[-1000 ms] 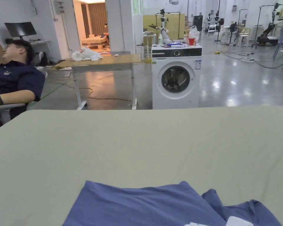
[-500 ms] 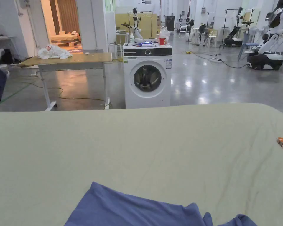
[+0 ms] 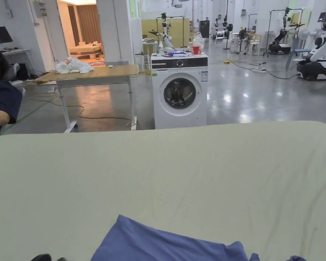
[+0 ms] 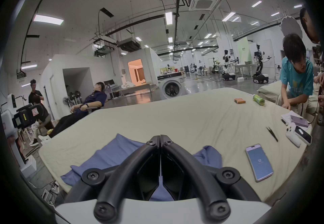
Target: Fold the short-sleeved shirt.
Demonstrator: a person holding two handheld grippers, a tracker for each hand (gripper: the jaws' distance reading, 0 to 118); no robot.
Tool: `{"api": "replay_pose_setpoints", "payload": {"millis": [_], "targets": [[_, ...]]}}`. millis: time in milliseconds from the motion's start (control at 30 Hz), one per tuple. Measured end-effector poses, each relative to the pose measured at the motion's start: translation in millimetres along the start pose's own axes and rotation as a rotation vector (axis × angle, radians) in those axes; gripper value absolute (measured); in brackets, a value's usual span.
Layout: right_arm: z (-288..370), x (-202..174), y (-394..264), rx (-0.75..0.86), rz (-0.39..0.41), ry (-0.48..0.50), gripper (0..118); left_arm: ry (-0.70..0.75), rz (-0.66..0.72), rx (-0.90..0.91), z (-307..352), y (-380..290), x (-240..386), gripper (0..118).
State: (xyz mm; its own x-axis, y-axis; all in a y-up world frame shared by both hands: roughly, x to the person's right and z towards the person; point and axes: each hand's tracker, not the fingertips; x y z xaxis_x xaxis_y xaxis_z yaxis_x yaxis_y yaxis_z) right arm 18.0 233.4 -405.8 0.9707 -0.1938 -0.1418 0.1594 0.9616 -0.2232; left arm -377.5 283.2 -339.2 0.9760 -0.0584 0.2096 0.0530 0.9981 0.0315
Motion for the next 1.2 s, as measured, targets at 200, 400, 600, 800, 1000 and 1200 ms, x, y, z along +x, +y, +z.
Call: {"api": "replay_pose_setpoints", "payload": {"millis": [200,400,600,800,1000,1200], "targets": [[4.2,-12.4,-2.9,-0.003,0.094,0.015,0,0.067,0.045,-0.078,28.0,2.3,-0.7,0],[4.3,-6.6,-5.3,-0.018,0.051,0.016,0,0.081,0.008,-0.09,24.3,2.7,1.0,0],[7.7,-0.2,-8.9,-0.008,0.057,-0.037,0,0.039,0.049,-0.107,-0.5,1.2,-2.2,0],[6.7,15.5,-21.3,-0.035,0.043,-0.051,0,-0.052,0.12,-0.256,-80.3,-20.3,-22.8,1],[8.3,31.0,-28.8,-0.092,0.016,-0.092,0,-0.213,0.245,-0.434,-237.3,-54.9,-59.3,74],[15.2,56.1,-39.5,-0.149,-0.02,-0.187,0,-0.084,0.167,-0.715,-391.2,-122.6,-66.8,80]]}}
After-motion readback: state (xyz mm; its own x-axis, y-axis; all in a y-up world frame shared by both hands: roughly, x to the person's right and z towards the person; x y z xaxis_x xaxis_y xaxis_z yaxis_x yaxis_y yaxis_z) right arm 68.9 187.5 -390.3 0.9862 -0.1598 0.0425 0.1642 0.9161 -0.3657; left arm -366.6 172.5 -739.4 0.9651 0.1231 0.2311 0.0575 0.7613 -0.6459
